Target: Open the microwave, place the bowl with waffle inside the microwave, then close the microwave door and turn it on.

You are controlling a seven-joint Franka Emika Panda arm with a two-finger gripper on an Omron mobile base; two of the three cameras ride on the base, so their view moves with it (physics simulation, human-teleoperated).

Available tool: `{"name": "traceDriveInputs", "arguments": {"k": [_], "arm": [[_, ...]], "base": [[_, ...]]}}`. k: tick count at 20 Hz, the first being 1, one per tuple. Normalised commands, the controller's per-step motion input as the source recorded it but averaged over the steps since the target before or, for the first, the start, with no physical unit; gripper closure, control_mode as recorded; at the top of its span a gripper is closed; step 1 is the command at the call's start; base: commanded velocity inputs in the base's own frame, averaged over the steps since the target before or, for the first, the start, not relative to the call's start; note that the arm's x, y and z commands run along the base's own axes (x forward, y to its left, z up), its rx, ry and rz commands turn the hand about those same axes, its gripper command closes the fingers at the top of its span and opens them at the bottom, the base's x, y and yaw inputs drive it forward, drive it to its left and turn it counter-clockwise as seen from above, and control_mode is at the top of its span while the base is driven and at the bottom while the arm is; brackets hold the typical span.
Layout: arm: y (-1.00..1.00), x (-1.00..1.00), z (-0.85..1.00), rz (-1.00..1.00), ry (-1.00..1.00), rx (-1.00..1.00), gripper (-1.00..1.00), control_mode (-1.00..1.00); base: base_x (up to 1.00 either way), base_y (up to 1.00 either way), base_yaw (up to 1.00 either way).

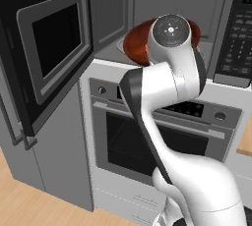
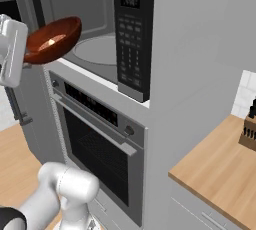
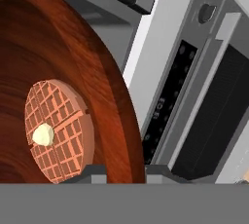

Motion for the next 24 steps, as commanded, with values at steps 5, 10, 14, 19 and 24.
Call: {"name": "traceDriveInputs", "arguments": {"k": [5, 10, 14, 19, 24], "arm": [[-0.09, 0.59, 0.00, -0.16, 0.00, 0.00, 1.00, -1.00], [-0.13, 0.52, 0.00, -0.08, 0.00, 0.01, 1.00, -1.00], [-0.38, 0.39, 0.00, 0.00, 0.00, 0.10, 1.00, -1.00], [-0.24, 0.44, -0.05, 0.00, 0.00, 0.10, 1.00, -1.00], [-0.09, 0.52, -0.23, 0.00, 0.00, 0.06, 1.00, -1.00]], "base": [[0.00, 0.00, 0.00], [0.00, 0.00, 0.00], [0.00, 0.00, 0.00], [0.00, 0.00, 0.00], [0.00, 0.00, 0.00]]}}
